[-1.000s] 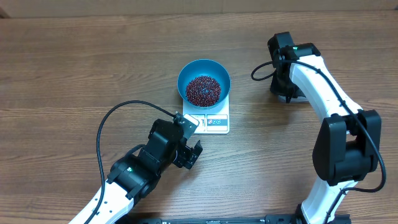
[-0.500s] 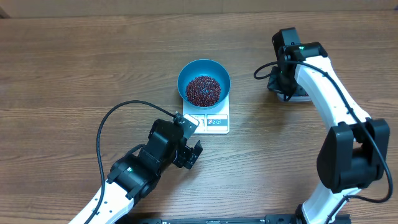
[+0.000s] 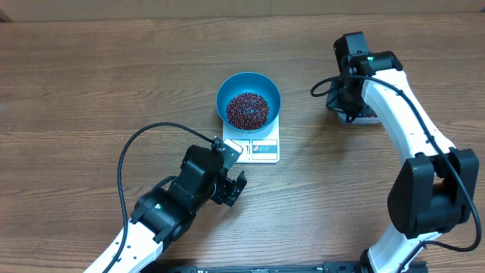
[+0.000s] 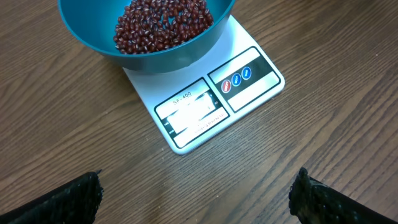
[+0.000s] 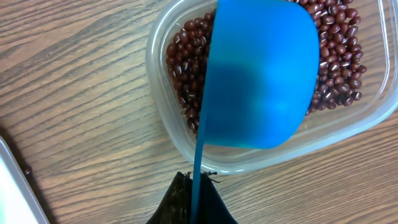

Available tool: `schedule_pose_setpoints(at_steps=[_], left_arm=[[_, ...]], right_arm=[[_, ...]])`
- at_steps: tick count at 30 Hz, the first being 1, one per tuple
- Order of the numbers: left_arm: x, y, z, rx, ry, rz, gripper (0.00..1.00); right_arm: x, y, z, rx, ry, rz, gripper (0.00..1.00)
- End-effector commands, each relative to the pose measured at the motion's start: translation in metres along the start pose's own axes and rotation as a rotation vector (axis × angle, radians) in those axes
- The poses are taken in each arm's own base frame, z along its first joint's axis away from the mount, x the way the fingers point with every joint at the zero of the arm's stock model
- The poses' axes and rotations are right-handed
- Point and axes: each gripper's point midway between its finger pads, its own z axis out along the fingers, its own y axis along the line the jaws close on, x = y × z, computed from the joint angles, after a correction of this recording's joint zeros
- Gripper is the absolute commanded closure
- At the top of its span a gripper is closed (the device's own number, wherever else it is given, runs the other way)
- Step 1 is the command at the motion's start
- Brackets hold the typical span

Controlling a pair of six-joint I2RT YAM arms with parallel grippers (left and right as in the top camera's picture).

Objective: Scoop item into bowl and weigh 150g on scale
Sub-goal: 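Dip the blue scoop into the red beans and scoop upward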

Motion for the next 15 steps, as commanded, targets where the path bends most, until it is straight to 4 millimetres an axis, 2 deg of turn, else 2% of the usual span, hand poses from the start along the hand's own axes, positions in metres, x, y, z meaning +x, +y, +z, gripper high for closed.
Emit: schedule_pose_setpoints(at_steps=[1,7,12,15], left_arm=[[0.004,0.003,0.002,-0.012,0.01,-0.005,0.0],[0.003,0.003,0.002,-0.012,0.009,-0.005,0.0],[0.004,0.003,0.002,-0.012,0.01,-0.005,0.0],[0.004,0.003,0.002,-0.012,0.01,-0.005,0.0]], right_arm=[[-0.006,-0.004,-0.013,-0.082,-0.015,-0.021,0.96],[-0.008,-0.035,-0.008,-0.07,0.022,-0.014,0.96],[-0.007,-0.038,-0.008,-0.218,0.064,-0.03,0.96],[-0.004,-0.031,-0.012,-0.332,0.087,-0.061,0.96]])
